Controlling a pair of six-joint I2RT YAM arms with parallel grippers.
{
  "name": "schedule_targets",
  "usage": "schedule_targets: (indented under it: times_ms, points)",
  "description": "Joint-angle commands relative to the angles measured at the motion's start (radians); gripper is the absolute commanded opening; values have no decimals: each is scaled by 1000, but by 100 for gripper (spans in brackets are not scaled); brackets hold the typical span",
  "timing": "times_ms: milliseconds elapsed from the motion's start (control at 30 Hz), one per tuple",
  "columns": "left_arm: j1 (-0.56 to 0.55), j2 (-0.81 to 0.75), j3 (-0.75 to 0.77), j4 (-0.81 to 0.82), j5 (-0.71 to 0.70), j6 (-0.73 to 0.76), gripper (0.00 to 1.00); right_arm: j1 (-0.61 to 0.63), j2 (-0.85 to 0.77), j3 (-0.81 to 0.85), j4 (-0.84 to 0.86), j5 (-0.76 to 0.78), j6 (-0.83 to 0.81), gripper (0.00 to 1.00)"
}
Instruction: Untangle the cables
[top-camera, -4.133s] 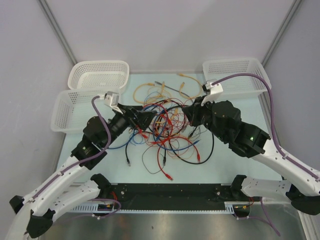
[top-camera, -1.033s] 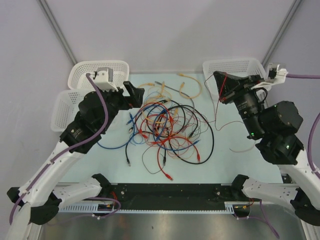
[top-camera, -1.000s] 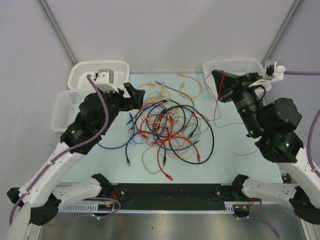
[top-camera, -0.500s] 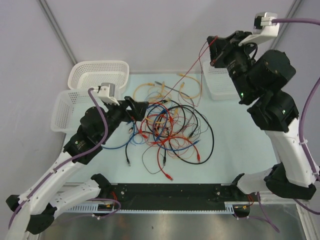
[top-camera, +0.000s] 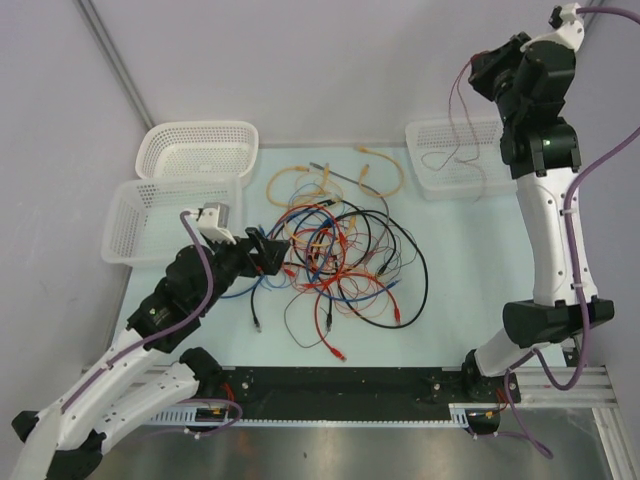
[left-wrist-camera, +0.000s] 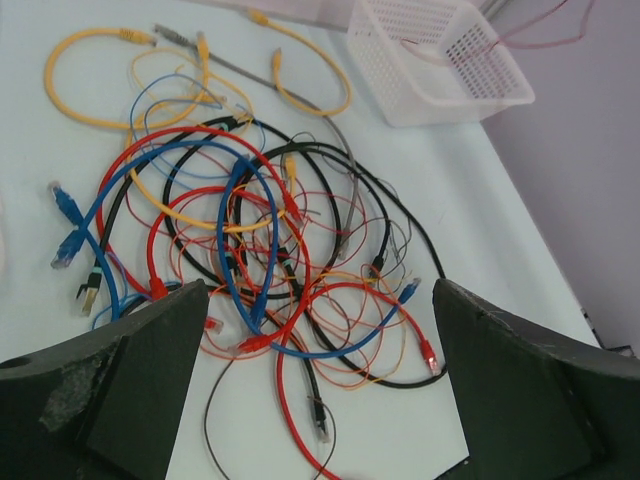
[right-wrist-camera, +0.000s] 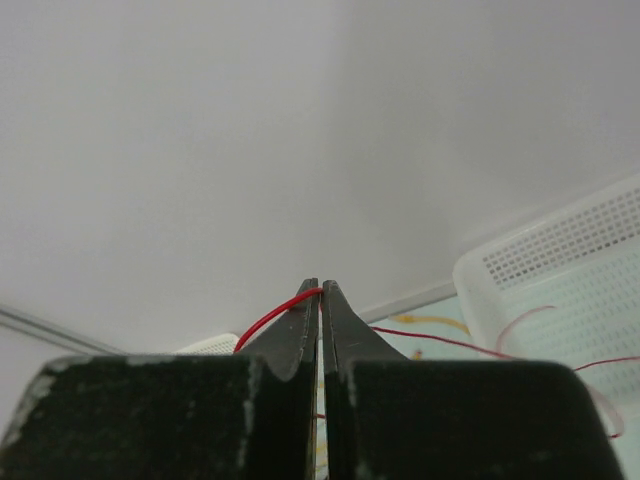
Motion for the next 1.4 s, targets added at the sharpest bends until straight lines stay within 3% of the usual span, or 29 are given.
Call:
schedule_targets:
  times_ms: [0, 133, 367, 967, 1100, 1233, 1267, 1333, 1367]
  points:
    - [6, 4, -15, -40, 21, -44, 100, -80, 56, 97, 144, -108, 90, 0]
    - [4, -5, -24, -51, 22, -50, 100, -149, 127, 125, 220, -149, 139, 0]
    - [4, -2, -55, -55, 16, -58, 100, -200, 304, 330, 208, -172, 127, 0]
    - [4, 194, -92, 21, 113, -113, 100, -258, 533, 381, 334, -151, 124, 0]
    - [4, 216, -94, 43, 114, -119, 100, -260, 549, 345, 299, -151, 101, 0]
    - [6, 229, -97, 72, 136, -121, 100, -237, 477, 98, 324, -122, 56, 0]
    - [6, 232, -95, 75, 140, -121, 100, -231, 432, -35, 378, -113, 53, 2]
    - [4, 237, -86, 80, 154, -121, 100, -218, 404, -150, 420, -82, 43, 16]
    - [4, 236, -81, 78, 162, -115, 100, -218, 400, -178, 417, -76, 38, 38]
